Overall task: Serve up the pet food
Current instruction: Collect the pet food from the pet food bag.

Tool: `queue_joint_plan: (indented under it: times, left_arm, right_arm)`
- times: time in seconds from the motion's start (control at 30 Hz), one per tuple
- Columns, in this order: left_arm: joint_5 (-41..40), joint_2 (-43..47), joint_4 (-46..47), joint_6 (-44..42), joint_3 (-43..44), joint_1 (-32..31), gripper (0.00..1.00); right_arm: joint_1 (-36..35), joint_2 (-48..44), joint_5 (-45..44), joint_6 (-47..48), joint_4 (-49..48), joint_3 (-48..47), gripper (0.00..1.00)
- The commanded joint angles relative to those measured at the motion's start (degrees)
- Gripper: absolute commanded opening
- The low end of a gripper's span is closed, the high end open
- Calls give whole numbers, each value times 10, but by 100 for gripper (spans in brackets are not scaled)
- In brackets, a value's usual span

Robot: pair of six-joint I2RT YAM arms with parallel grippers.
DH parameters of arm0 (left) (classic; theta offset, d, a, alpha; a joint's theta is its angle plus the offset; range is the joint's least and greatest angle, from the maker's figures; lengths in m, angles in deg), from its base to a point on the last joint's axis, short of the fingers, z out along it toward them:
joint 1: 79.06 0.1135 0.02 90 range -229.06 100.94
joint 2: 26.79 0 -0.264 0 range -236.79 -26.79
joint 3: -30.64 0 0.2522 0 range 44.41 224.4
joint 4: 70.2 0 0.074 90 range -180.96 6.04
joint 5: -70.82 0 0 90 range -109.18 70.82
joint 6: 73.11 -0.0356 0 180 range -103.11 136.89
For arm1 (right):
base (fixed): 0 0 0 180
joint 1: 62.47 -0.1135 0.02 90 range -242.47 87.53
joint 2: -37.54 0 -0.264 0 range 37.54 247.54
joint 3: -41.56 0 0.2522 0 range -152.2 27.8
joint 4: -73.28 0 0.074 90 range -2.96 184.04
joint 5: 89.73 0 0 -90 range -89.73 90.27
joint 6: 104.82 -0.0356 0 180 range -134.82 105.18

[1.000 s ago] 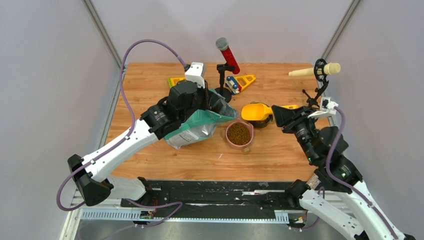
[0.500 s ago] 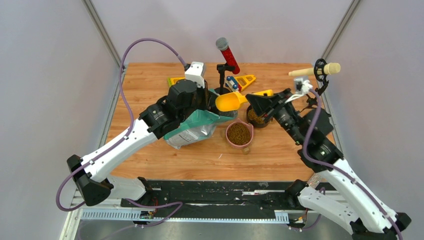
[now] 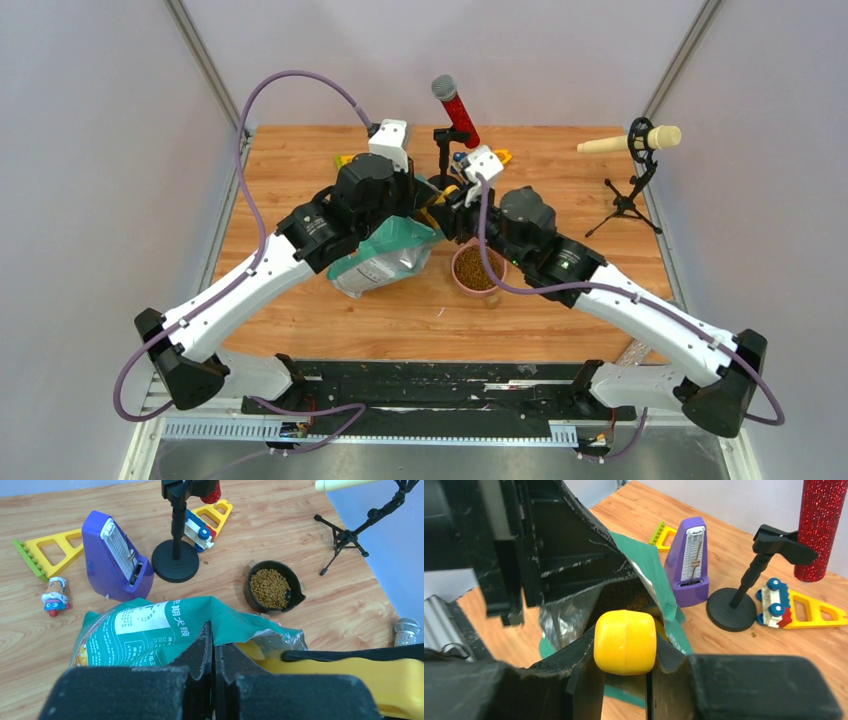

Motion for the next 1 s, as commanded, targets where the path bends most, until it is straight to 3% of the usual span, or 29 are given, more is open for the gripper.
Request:
queue_joint_plan:
  times: [0.0, 0.13, 0.4, 0.63, 0.77, 0.97]
  left_arm:
    - [-11, -6, 20, -1, 48, 1, 0]
    - [-8, -15, 22, -2, 53, 1, 0]
    - [8, -18, 38, 0, 47, 1, 0]
    - [29, -23, 45, 11, 48, 1, 0]
    - [37, -33, 47, 14, 56, -3, 0]
    - [35, -35, 49, 15, 58, -5, 0]
  right_arm:
    - [-6, 54, -152, 91, 14, -44, 0]
    - [-6, 83, -167, 35, 15, -29, 0]
    - [2, 106, -108, -137, 2, 24, 0]
    - [52, 92, -58, -369, -13, 75, 0]
    - [94, 58, 8, -497, -69, 138, 0]
    - [124, 1, 80, -623, -226, 240, 0]
